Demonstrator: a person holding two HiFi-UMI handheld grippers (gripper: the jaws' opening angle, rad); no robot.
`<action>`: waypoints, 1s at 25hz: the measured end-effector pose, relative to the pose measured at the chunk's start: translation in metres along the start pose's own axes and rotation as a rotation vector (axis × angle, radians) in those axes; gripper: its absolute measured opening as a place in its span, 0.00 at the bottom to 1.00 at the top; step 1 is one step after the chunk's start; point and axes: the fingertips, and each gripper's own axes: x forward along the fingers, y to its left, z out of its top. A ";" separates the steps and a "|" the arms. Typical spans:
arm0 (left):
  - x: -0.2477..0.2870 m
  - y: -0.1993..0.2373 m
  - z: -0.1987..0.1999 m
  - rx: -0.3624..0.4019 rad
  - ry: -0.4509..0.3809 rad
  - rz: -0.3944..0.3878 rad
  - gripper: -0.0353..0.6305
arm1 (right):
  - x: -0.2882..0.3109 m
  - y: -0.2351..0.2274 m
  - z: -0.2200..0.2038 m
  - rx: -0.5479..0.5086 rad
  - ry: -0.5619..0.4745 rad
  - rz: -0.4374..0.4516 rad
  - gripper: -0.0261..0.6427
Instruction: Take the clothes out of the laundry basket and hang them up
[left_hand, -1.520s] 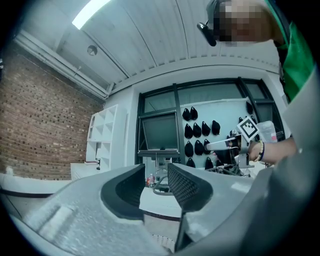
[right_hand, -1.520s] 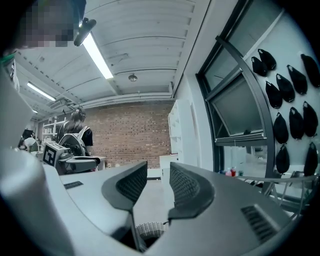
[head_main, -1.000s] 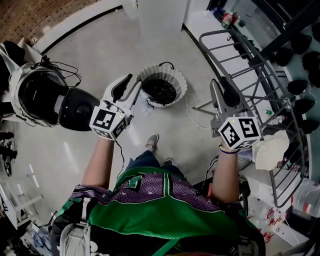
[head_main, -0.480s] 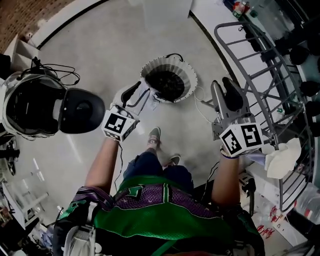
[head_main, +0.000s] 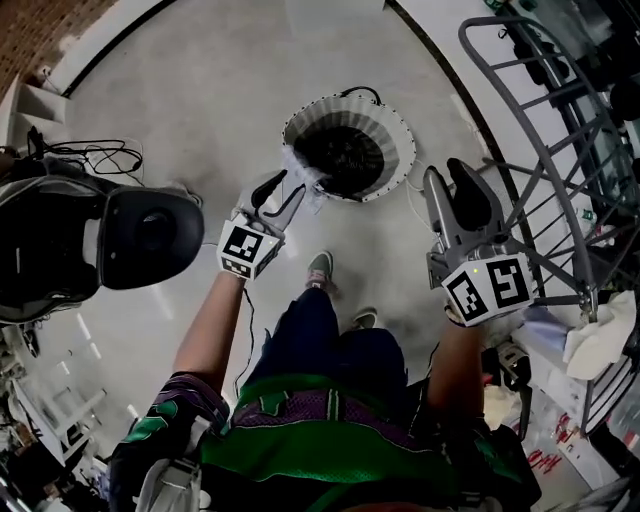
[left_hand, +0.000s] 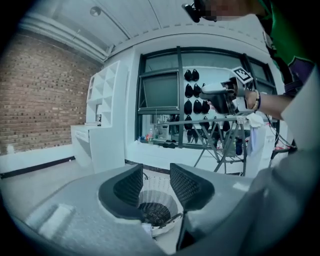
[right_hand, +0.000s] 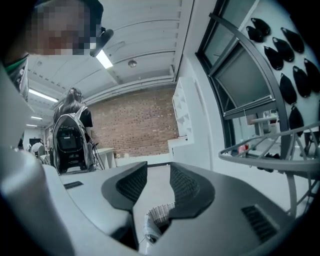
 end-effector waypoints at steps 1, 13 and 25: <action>0.006 0.003 -0.016 -0.004 0.012 -0.003 0.30 | 0.004 -0.002 -0.012 0.006 0.007 -0.002 0.24; 0.072 0.024 -0.203 -0.032 0.164 -0.021 0.31 | 0.046 -0.018 -0.126 0.009 0.051 0.016 0.24; 0.125 0.047 -0.334 -0.127 0.276 -0.007 0.34 | 0.069 -0.042 -0.202 -0.002 0.070 0.010 0.24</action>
